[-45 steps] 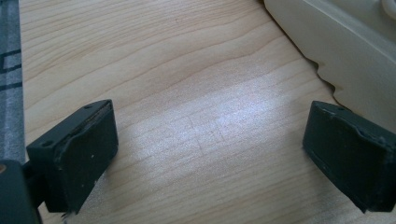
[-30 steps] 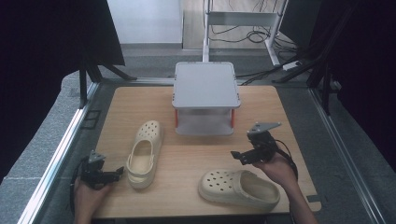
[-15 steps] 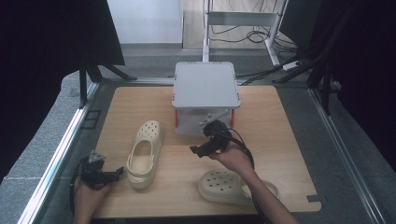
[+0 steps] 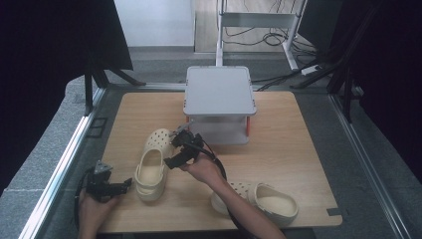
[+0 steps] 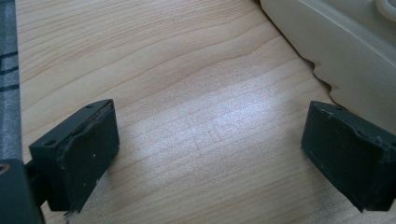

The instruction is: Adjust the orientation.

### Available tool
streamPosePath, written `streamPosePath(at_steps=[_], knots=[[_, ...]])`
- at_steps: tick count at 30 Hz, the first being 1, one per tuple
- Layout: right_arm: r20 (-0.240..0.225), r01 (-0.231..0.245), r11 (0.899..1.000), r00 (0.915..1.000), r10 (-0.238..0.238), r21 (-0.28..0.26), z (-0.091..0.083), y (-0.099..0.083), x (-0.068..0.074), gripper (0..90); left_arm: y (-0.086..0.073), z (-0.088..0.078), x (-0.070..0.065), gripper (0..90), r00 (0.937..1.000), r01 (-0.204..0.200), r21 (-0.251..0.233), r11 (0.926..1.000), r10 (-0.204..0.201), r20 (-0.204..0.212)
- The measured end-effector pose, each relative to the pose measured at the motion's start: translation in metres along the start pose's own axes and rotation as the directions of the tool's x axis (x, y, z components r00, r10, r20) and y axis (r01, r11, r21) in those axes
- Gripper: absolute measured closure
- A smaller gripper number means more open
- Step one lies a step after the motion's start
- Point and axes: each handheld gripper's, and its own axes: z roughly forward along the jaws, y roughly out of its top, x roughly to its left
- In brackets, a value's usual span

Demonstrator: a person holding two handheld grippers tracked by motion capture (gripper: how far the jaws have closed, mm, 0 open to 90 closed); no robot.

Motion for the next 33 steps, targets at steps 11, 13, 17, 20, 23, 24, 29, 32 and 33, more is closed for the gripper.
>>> streamPosePath(at_steps=[11, 13, 17, 20, 23, 24, 29, 32, 33], knots=[[0.055, -0.027, 0.998, 0.9982, 0.024, 0.05, 0.052, 0.014, 0.013, 11.4, 0.0, 0.0, 0.0, 4.3, 1.0, -0.003, 0.0, 1.0, 0.003, 0.003], [0.066, -0.024, 0.998, 0.9976, 0.02, 0.061, 0.056, 0.016, 0.016, 13.6, 0.0, 0.0, 0.0, 4.2, 1.0, -0.003, 0.0, 1.0, 0.003, 0.003], [0.083, 0.0, 0.995, 0.9965, -0.008, 0.097, 0.059, 0.02, 0.016, 30.2, 0.0, 0.0, 0.0, 4.2, 1.0, -0.004, 0.001, 1.0, 0.004, 0.003], [0.045, -0.006, 0.993, 0.999, 0.001, 0.117, 0.057, 0.02, 0.013, 39.1, 0.0, 0.0, 0.0, 4.1, 1.0, -0.005, 0.002, 1.0, 0.005, 0.003], [0.059, 0.032, 0.986, 0.9974, -0.042, 0.161, 0.05, 0.021, 0.013, 53.7, 0.0, 0.0, 0.0, 4.1, 1.0, -0.006, 0.001, 1.0, 0.006, 0.004], [0.065, 0.043, 0.984, 0.9964, -0.055, 0.173, 0.048, 0.021, 0.013, 57.0, 0.0, 0.0, 0.0, 4.1, 1.0, -0.006, 0.002, 1.0, 0.006, 0.003], [0.053, 0.046, 0.98, 0.9969, -0.057, 0.193, 0.041, 0.017, 0.001, 67.6, 0.0, 0.0, 0.0, 4.1, 1.0, -0.008, 0.004, 1.0, 0.008, 0.004], [0.053, 0.051, 0.977, 0.9966, -0.063, 0.205, 0.036, 0.013, -0.007, 74.8, 0.0, 0.0, 0.0, 4.1, 1.0, -0.008, 0.004, 1.0, 0.008, 0.003], [0.057, 0.052, 0.976, 0.9963, -0.065, 0.21, 0.034, 0.011, -0.009, 76.8, 0.0, 0.0, 0.0, 4.1, 1.0, -0.008, 0.004, 1.0, 0.008, 0.003]])
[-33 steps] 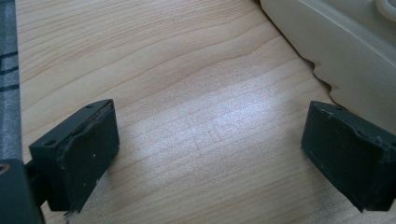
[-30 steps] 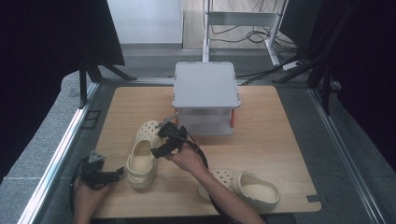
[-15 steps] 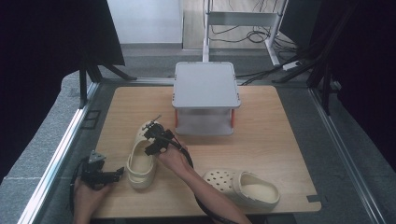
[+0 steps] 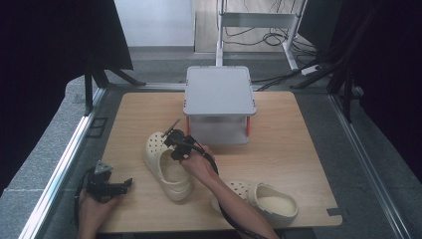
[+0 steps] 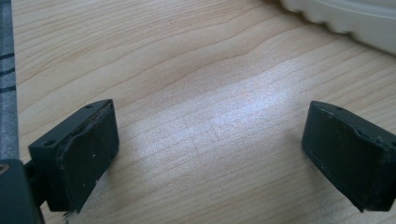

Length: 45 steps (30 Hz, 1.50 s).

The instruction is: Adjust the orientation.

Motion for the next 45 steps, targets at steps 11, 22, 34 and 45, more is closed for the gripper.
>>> streamPosePath(at_steps=[11, 22, 34, 45], knots=[[-0.014, -0.014, 1.0, 0.9998, 0.014, 0.002, -0.011, -0.013, -0.006, 84.6, 0.0, 0.0, 0.0, 4.1, 1.0, 0.001, -0.001, 1.0, -0.001, 0.0], [-0.075, -0.036, 0.998, 0.9967, 0.032, -0.052, -0.047, -0.023, 0.016, 84.5, 0.0, 0.0, 0.0, 4.4, 1.0, 0.002, -0.001, 1.0, -0.002, 0.003], [-0.142, -0.025, 0.998, 0.9898, 0.015, -0.063, -0.072, -0.071, 0.055, 84.3, -0.003, -0.003, 0.001, 4.4, 0.9999, -0.004, 0.0, 1.0, 0.004, 0.013], [-0.11, -0.011, 0.998, 0.9939, 0.005, -0.061, -0.052, -0.097, 0.064, 81.7, -0.003, -0.003, 0.001, 4.3, 0.9999, -0.005, 0.0, 1.0, 0.005, 0.013]])
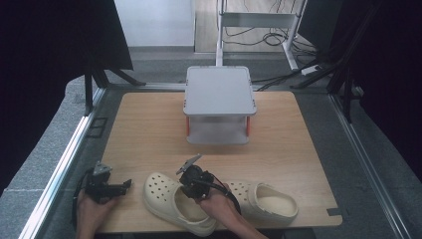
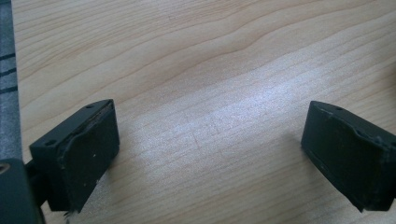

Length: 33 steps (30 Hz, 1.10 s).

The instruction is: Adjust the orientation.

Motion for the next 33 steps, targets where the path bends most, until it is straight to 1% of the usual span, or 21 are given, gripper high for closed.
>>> streamPosePath(at_steps=[1, 2, 3, 4, 5, 7, 9, 10, 13, 14, 17, 20, 21, 24, 25, 26, 27, 29, 30, 31, 33], knots=[[0.0, 0.0, 1.0, 1.0, 0.0, 0.0, 0.0, 0.0, 0.0, 81.7, 0.0, 0.0, 0.0, 4.3, 1.0, 0.0, 0.0, 1.0, 0.0, 0.0], [-0.005, 0.034, 0.999, 0.9994, -0.034, -0.012, -0.002, 0.0, 0.002, 77.0, 0.0, 0.0, 0.0, 4.3, 1.0, 0.0, 0.0, 1.0, 0.0, 0.0], [-0.005, 0.034, 0.999, 0.9994, -0.034, -0.012, -0.002, 0.0, 0.002, 77.0, 0.0, 0.0, 0.0, 4.3, 1.0, 0.0, 0.0, 1.0, 0.0, 0.0], [-0.019, 0.039, 0.999, 0.9991, -0.039, -0.017, -0.004, 0.0, 0.002, 70.5, 0.0, 0.0, 0.0, 4.3, 1.0, 0.0, 0.0, 1.0, 0.0, 0.0], [-0.028, 0.065, 0.998, 0.9975, -0.065, -0.011, -0.01, 0.0, 0.001, 58.4, 0.0, 0.0, 0.0, 4.3, 1.0, 0.0, 0.0, 1.0, 0.0, 0.0], [-0.038, 0.075, 0.997, 0.9964, -0.075, -0.01, -0.013, 0.0, -0.001, 55.0, 0.0, 0.0, 0.0, 4.3, 1.0, 0.0, -0.002, 1.0, 0.0, -0.001], [-0.055, 0.089, 0.996, 0.9944, -0.09, -0.019, -0.025, -0.004, -0.009, 44.4, 0.0, 0.0, 0.0, 4.3, 1.0, 0.0, -0.002, 1.0, 0.0, -0.001], [-0.055, 0.089, 0.996, 0.9944, -0.09, -0.019, -0.025, -0.004, -0.009, 44.4, 0.0, 0.0, 0.0, 4.3, 1.0, 0.0, -0.002, 1.0, 0.0, -0.001], [-0.054, 0.109, 0.994, 0.9924, -0.111, -0.03, -0.037, -0.009, -0.018, 35.8, 0.0, 0.0, 0.0, 4.3, 1.0, 0.001, -0.002, 1.0, -0.001, -0.001], [-0.048, 0.121, 0.992, 0.9914, -0.122, -0.032, -0.044, -0.013, -0.025, 30.5, 0.0, 0.0, 0.0, 4.3, 1.0, 0.001, -0.002, 1.0, -0.001, -0.001], [-0.042, 0.13, 0.991, 0.9905, -0.131, -0.039, -0.052, -0.018, -0.032, 27.0, 0.0, 0.0, 0.0, 4.3, 1.0, 0.0, -0.002, 1.0, 0.0, -0.001], [-0.023, 0.155, 0.987, 0.9874, -0.156, -0.051, -0.069, -0.03, -0.044, 22.0, 0.0, 0.0, 0.0, 4.3, 1.0, 0.0, -0.002, 1.0, 0.0, -0.001], [-0.023, 0.155, 0.987, 0.9874, -0.156, -0.051, -0.069, -0.03, -0.044, 22.0, 0.0, 0.0, 0.0, 4.3, 1.0, 0.0, -0.002, 1.0, 0.0, -0.001], [-0.005, 0.163, 0.985, 0.9864, -0.164, -0.063, -0.09, -0.046, -0.055, 21.2, 0.0, 0.0, 0.0, 4.3, 1.0, 0.001, -0.002, 1.0, -0.001, -0.001], [-0.005, 0.163, 0.985, 0.9864, -0.164, -0.063, -0.09, -0.046, -0.055, 21.2, 0.0, 0.0, 0.0, 4.3, 1.0, 0.001, -0.002, 1.0, -0.001, -0.001], [0.006, 0.15, 0.987, 0.9887, -0.15, -0.066, -0.102, -0.054, -0.061, 20.5, 0.0, 0.0, 0.0, 4.3, 1.0, 0.0, -0.002, 1.0, 0.0, -0.001], [0.006, 0.15, 0.987, 0.9887, -0.15, -0.066, -0.102, -0.054, -0.061, 20.5, 0.0, 0.0, 0.0, 4.3, 1.0, 0.0, -0.002, 1.0, 0.0, -0.001], [0.016, 0.14, 0.987, 0.9901, -0.139, -0.073, -0.114, -0.063, -0.066, 20.0, 0.0, 0.0, 0.0, 4.3, 1.0, 0.0, -0.001, 1.0, 0.0, -0.001], [0.02, 0.127, 0.989, 0.9918, -0.126, -0.074, -0.126, -0.073, -0.071, 19.7, 0.0, 0.0, 0.0, 4.3, 1.0, 0.0, -0.002, 1.0, 0.0, -0.001], [0.02, 0.127, 0.989, 0.9918, -0.126, -0.074, -0.126, -0.073, -0.071, 19.7, 0.0, 0.0, 0.0, 4.3, 1.0, 0.0, -0.002, 1.0, 0.0, -0.001], [0.034, 0.116, 0.99, 0.9929, -0.114, -0.076, -0.137, -0.082, -0.074, 19.9, 0.0, 0.0, 0.0, 4.3, 1.0, 0.0, -0.002, 1.0, 0.0, -0.001]])
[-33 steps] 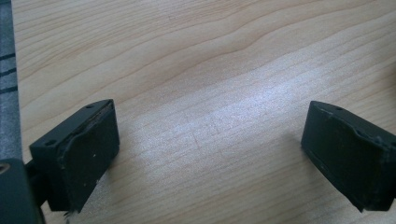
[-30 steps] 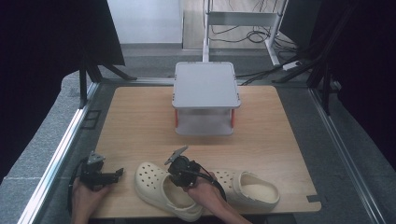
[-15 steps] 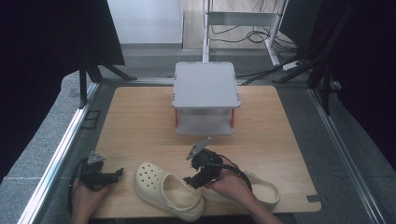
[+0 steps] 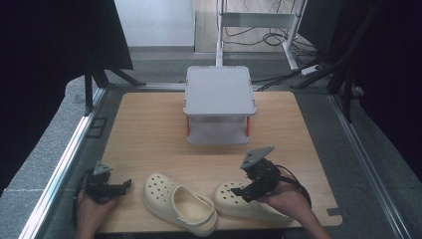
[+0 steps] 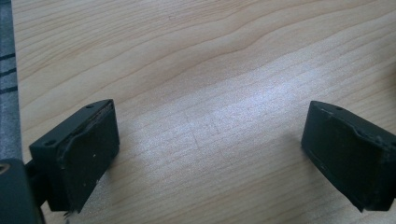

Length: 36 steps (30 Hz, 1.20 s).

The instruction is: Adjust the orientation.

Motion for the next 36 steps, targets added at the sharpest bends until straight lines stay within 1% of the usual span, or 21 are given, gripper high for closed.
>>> streamPosePath(at_steps=[2, 4, 5, 6, 7, 8, 11, 14, 15, 16, 17, 18, 20, 24, 25, 27, 28, 29, 31, 34, 36], knots=[[0.02, -0.026, 1.0, 0.9994, 0.026, 0.006, -0.017, -0.015, -0.003, 20.5, 0.0, 0.0, 0.0, 4.3, 1.0, 0.001, -0.001, 1.0, -0.001, 0.0], [0.022, -0.032, 0.999, 0.9992, 0.032, 0.009, -0.023, -0.02, -0.004, 21.0, 0.0, 0.0, 0.0, 4.4, 1.0, 0.001, -0.001, 1.0, -0.001, 0.0], [0.028, -0.045, 0.999, 0.9986, 0.045, 0.01, -0.032, -0.03, -0.006, 22.3, 0.0, 0.0, 0.0, 4.4, 1.0, 0.001, -0.001, 1.0, -0.001, 0.0], [0.028, -0.045, 0.999, 0.9986, 0.045, 0.01, -0.032, -0.03, -0.006, 22.3, 0.0, 0.0, 0.0, 4.4, 1.0, 0.001, -0.001, 1.0, -0.001, 0.0], [0.018, -0.05, 0.999, 0.9986, 0.05, 0.015, -0.038, -0.041, -0.006, 24.6, 0.0, 0.0, 0.0, 4.4, 1.0, 0.001, 0.0, 1.0, -0.001, -0.001], [0.018, -0.05, 0.999, 0.9986, 0.05, 0.015, -0.038, -0.041, -0.006, 24.6, 0.0, 0.0, 0.0, 4.4, 1.0, 0.001, 0.0, 1.0, -0.001, -0.001], [0.001, -0.062, 0.997, 0.9981, 0.062, 0.039, -0.04, -0.054, -0.004, 27.7, 0.0, 0.0, 0.0, 4.4, 1.0, 0.001, 0.0, 1.0, -0.001, -0.001], [-0.035, -0.067, 0.995, 0.9969, 0.07, 0.08, -0.032, -0.066, 0.001, 35.0, 0.0, 0.0, 0.0, 4.4, 1.0, 0.001, 0.0, 1.0, -0.001, -0.001], [-0.035, -0.067, 0.995, 0.9969, 0.07, 0.08, -0.032, -0.066, 0.001, 35.0, 0.0, 0.0, 0.0, 4.4, 1.0, 0.001, 0.0, 1.0, -0.001, -0.001], [-0.048, -0.065, 0.994, 0.9965, 0.069, 0.087, -0.029, -0.068, 0.002, 39.0, 0.0, 0.0, 0.0, 4.4, 1.0, 0.001, -0.001, 1.0, -0.001, -0.001], [-0.065, -0.065, 0.994, 0.9954, 0.071, 0.093, -0.025, -0.069, 0.002, 42.4, 0.0, 0.0, 0.0, 4.4, 1.0, 0.001, -0.001, 1.0, -0.001, -0.001], [-0.105, -0.072, 0.992, 0.9911, 0.083, 0.104, -0.017, -0.071, 0.003, 46.5, 0.0, 0.0, 0.0, 4.4, 1.0, 0.001, -0.001, 1.0, -0.001, -0.001], [-0.116, -0.076, 0.99, 0.9891, 0.09, 0.118, -0.012, -0.071, 0.004, 47.6, 0.0, 0.0, 0.0, 4.4, 1.0, 0.001, -0.001, 1.0, -0.001, -0.001], [-0.15, -0.048, 0.988, 0.9861, 0.07, 0.145, 0.008, -0.069, 0.006, 54.7, 0.0, 0.0, 0.0, 4.4, 1.0, 0.001, 0.0, 1.0, -0.001, -0.001], [-0.152, -0.037, 0.988, 0.9865, 0.06, 0.15, 0.013, -0.068, 0.007, 60.1, 0.0, 0.0, 0.0, 4.5, 1.0, 0.001, 0.0, 1.0, -0.001, -0.001], [-0.159, -0.03, 0.987, 0.9857, 0.055, 0.158, 0.016, -0.068, 0.007, 63.0, 0.0, 0.0, 0.0, 4.4, 1.0, 0.002, -0.001, 1.0, -0.002, -0.001], [-0.164, -0.025, 0.986, 0.9851, 0.053, 0.165, 0.018, -0.067, 0.007, 67.0, 0.0, 0.0, 0.0, 4.5, 1.0, 0.002, 0.0, 1.0, -0.002, -0.001], [-0.154, -0.014, 0.983, 0.9871, 0.043, 0.183, 0.022, -0.067, 0.007, 74.3, 0.0, 0.0, 0.0, 4.4, 1.0, 0.001, -0.001, 1.0, -0.001, -0.001], [-0.156, -0.017, 0.983, 0.9866, 0.046, 0.183, 0.023, -0.066, 0.007, 75.0, 0.0, 0.0, 0.0, 4.4, 1.0, 0.001, -0.001, 1.0, -0.001, -0.001], [-0.152, -0.043, 0.982, 0.9858, 0.072, 0.182, 0.022, -0.066, 0.005, 76.1, 0.0, 0.0, 0.0, 4.4, 1.0, 0.001, 0.0, 1.0, -0.001, -0.002], [-0.139, -0.04, 0.982, 0.988, 0.067, 0.185, 0.022, -0.065, 0.006, 76.2, 0.0, 0.0, 0.0, 4.4, 1.0, 0.001, -0.001, 1.0, -0.001, -0.001]])
